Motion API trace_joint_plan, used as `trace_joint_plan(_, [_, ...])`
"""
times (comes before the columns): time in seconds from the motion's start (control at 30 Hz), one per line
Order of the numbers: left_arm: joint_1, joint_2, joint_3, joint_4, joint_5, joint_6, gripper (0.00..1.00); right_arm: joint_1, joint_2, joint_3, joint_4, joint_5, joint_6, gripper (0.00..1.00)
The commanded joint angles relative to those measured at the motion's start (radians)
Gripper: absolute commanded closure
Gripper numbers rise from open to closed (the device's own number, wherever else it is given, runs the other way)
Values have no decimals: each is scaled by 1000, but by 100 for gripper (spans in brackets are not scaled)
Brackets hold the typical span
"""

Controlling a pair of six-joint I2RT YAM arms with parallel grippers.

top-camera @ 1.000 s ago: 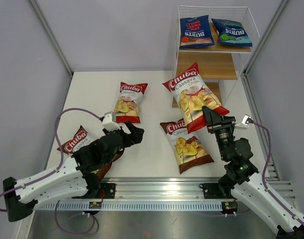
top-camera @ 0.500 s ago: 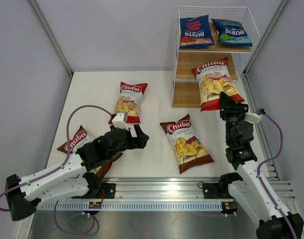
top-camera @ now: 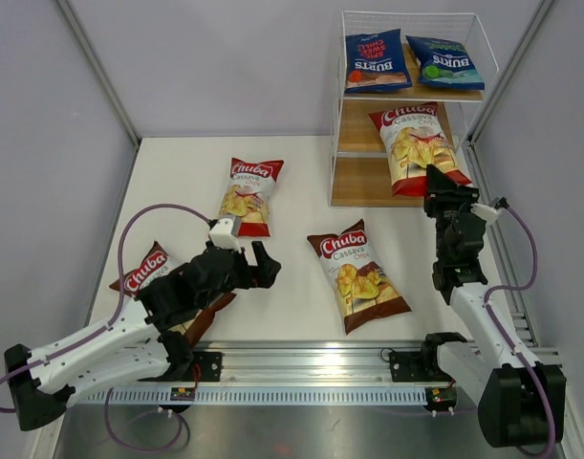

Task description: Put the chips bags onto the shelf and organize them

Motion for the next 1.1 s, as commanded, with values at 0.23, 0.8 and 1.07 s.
trace_joint_plan(0.23, [5, -85, 100, -83, 33, 33, 1, -11, 157, 147, 59, 165, 9, 67])
trace_joint_plan(0.8, [3, -158, 260, -282, -34, 164, 1, -35, 396, 314, 92, 139, -27, 59])
trace_joint_plan(1.07, [3, -181, 242, -270, -60, 174, 1, -43, 476, 340, 107, 129, 5, 55])
